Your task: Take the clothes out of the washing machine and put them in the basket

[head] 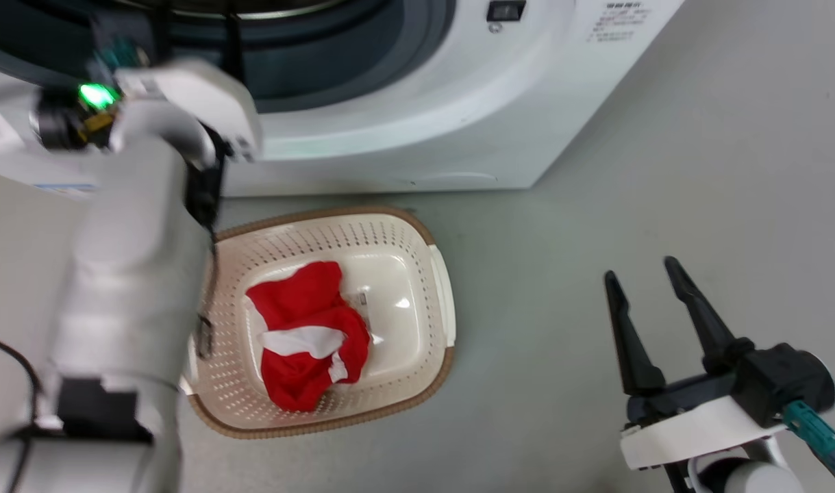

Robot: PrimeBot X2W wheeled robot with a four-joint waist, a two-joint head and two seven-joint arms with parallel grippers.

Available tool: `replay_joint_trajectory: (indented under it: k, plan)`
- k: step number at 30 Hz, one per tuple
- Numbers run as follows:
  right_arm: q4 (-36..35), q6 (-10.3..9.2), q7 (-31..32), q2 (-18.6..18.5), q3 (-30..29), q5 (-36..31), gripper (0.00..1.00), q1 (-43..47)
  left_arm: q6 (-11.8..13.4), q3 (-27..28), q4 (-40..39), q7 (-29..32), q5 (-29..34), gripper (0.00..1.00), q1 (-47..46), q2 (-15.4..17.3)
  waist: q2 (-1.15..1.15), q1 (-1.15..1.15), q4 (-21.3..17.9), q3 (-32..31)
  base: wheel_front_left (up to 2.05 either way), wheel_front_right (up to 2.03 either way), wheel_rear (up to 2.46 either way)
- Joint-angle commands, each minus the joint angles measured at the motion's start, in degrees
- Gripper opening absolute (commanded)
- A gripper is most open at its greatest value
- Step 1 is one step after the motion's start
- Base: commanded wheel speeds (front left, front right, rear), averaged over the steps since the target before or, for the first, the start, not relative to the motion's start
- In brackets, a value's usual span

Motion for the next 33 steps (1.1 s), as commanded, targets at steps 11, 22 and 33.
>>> replay_joint_trajectory:
  k: [11, 22, 33]
  plan:
    - [4.4, -0.02, -3.7, 0.0, 6.9, 4.1, 1.0, -4.1, -1.4, -2.0, 12.2, 13.8, 3.0, 1.0, -18.5, 10.0, 0.0, 0.0, -9.7, 9.2, 0.0, 0.0, 0.0]
    - [8.5, -0.02, -6.8, 0.1, 13.1, 8.6, 1.0, -4.8, -2.2, -6.8, 17.2, 31.8, 7.8, 1.0, -30.0, 18.7, 0.0, 0.0, -18.4, 14.2, 0.0, 0.0, 0.0]
    - [10.3, -0.02, -8.2, 0.1, 15.4, 10.8, 1.0, -4.0, 0.2, -8.5, 18.7, 45.0, 9.1, 1.0, -30.8, 22.0, 0.0, 0.0, -21.5, 15.1, 0.0, 0.0, 0.0]
